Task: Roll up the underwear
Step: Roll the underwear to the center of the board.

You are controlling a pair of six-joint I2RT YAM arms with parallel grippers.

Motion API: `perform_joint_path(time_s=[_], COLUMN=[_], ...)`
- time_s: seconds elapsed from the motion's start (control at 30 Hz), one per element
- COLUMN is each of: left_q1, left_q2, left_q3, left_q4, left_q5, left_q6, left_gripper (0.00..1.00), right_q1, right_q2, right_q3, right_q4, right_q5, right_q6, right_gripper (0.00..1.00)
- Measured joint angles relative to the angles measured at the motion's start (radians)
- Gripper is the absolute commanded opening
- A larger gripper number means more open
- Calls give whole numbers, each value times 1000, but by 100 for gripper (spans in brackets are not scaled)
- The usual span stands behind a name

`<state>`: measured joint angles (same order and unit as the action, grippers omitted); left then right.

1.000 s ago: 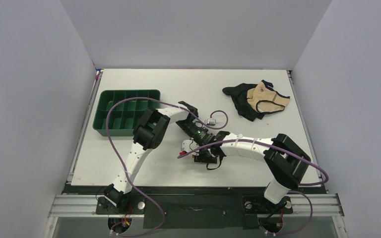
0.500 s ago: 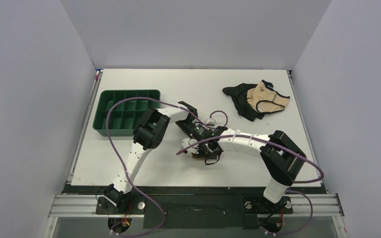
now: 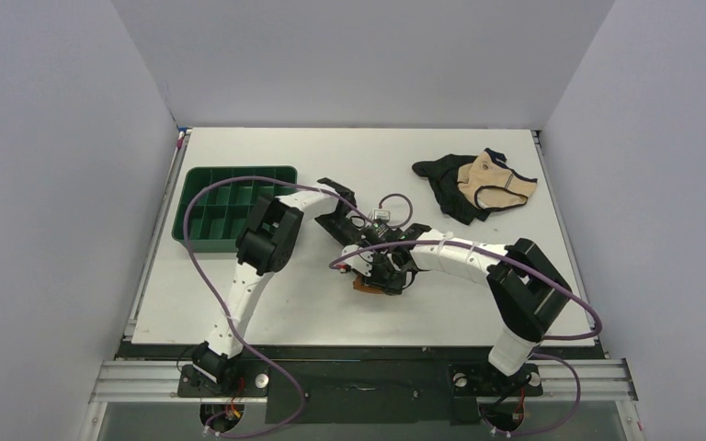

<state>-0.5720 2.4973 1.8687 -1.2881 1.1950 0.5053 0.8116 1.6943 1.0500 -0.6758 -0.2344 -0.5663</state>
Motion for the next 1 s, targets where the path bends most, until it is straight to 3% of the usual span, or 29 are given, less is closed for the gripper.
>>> perform_joint_path(time_s=[0.43,1.0], left_q1=[34,116], left_q2=[-103,-217], left_q3=[-109,-171], left_q4=[116,345], left_q5=[-68,-234], left_q6=[-70,-198], left_gripper=[79,78], right_q1=[3,40], right_q2=[-6,-8], right_q3=[-1,-22], right_q4=[38,-9], right_q5=[-61,-58], right_q6=[5,10], right_gripper=[0,0])
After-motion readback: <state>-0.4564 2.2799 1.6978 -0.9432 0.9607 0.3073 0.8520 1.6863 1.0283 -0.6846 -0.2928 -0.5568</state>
